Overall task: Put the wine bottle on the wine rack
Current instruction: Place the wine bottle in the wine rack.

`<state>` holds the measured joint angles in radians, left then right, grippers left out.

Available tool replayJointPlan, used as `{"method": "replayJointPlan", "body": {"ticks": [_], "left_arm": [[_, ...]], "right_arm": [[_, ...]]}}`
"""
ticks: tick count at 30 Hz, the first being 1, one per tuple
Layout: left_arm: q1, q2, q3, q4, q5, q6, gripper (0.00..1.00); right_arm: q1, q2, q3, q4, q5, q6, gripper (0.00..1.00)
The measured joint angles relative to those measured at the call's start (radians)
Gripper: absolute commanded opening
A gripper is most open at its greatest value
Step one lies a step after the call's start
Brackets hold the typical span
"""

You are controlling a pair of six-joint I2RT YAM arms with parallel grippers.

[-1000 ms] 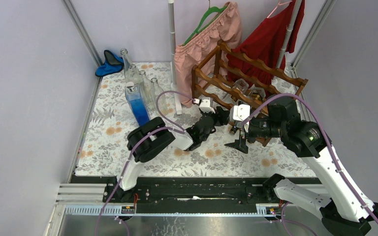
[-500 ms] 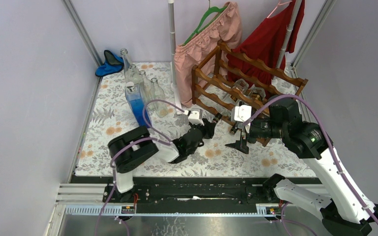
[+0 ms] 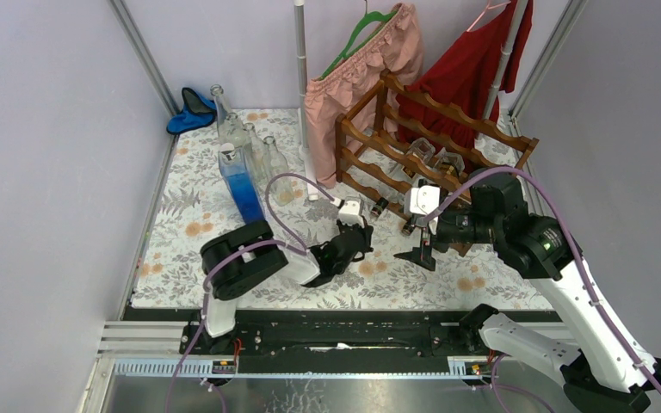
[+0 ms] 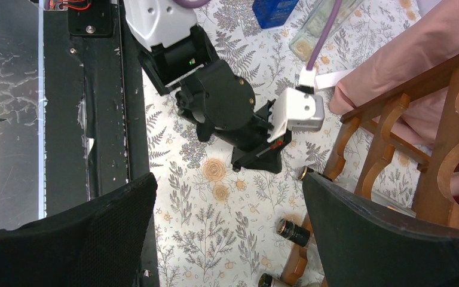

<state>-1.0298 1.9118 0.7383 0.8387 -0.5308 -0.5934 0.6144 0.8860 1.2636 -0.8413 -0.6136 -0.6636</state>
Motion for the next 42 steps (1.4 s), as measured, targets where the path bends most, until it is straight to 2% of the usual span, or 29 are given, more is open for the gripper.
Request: {"method": "replayJointPlan", "body": {"ticks": [11, 30, 37, 42], "left_arm": [[0.046, 0.137, 0.155, -0.093, 0.061, 0.000, 0.04], [0.089, 0.203, 0.315, -0.181, 0.149, 0.063, 0.05], [0.095, 0.200, 0.311, -0.176, 0.243, 0.083, 0.21], [0.095, 0.089, 0.160, -0.179, 0.354, 0.059, 0.35]], "right_arm": [[0.000, -0.012, -0.001, 0.000, 0.000, 0.000, 1.00], [0.000, -0.017, -0.006, 0.000, 0.001, 0.000, 1.00], [0.000, -0.017, -0.006, 0.000, 0.002, 0.000, 1.00], [0.000, -0.019, -0.006, -0.002, 0.003, -0.001, 1.00]]}}
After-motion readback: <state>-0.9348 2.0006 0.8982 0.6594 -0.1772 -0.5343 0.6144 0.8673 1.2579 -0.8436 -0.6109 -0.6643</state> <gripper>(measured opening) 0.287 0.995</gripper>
